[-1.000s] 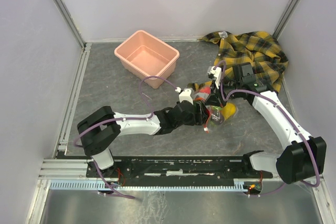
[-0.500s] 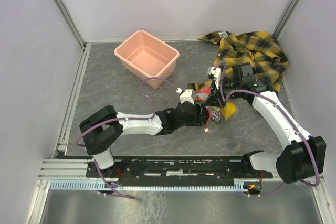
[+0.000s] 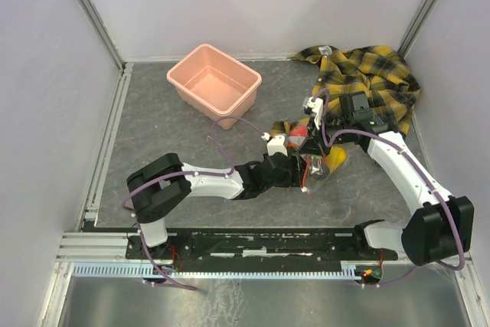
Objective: Open the zip-top bag and remove the fake food
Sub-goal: Pick up the fake fruit from the zipper food storage bag.
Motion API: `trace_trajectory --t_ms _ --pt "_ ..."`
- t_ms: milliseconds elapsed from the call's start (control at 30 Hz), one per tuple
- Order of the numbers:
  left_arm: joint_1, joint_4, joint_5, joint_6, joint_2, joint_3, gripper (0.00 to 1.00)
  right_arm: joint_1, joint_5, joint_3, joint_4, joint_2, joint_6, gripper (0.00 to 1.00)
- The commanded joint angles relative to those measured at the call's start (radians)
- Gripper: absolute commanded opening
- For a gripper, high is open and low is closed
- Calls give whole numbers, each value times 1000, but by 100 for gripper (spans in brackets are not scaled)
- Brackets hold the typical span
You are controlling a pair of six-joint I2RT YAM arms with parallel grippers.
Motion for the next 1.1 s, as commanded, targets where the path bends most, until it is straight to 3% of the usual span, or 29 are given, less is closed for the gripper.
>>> trace_trajectory --t_ms 0,567,1067 --pt "0 47 -51 -43 44 54 74 3 -70 -1 13 -3 -3 2" --pt "-1 99 -90 -11 16 24 55 10 -69 -1 8 10 -8 2" --pt "2 22 -99 58 -161 -82 53 10 -20 6 -2 19 -26 2"
